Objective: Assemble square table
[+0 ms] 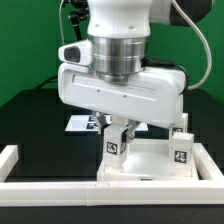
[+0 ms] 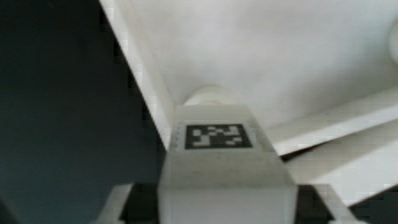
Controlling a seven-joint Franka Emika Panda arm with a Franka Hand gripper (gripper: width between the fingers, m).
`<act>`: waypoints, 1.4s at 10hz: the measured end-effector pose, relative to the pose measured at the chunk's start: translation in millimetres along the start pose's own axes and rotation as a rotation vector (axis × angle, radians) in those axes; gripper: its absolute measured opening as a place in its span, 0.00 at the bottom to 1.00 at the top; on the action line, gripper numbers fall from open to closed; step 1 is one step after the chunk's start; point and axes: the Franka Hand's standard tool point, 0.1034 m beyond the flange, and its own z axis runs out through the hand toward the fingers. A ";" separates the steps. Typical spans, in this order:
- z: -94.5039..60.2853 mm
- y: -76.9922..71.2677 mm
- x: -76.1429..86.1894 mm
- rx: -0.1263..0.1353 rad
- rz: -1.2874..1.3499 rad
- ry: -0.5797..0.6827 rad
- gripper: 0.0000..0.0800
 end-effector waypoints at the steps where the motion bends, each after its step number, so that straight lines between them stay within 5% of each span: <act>1: -0.7 1.6 6.8 -0.003 0.123 0.001 0.36; 4: 2.2 -8.0 13.0 0.033 0.341 0.088 0.36; 6: 2.4 -13.0 10.1 0.092 0.559 0.146 0.36; 11: 3.1 -14.0 10.6 0.111 0.855 0.128 0.36; 13: 3.9 -13.0 7.5 0.200 1.148 0.178 0.36; 14: 3.8 -12.6 7.7 0.195 1.141 0.178 0.38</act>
Offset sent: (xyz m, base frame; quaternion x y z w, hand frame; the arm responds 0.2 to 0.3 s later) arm -0.0015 0.0142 -0.0244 -0.0013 0.0607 0.2541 0.9653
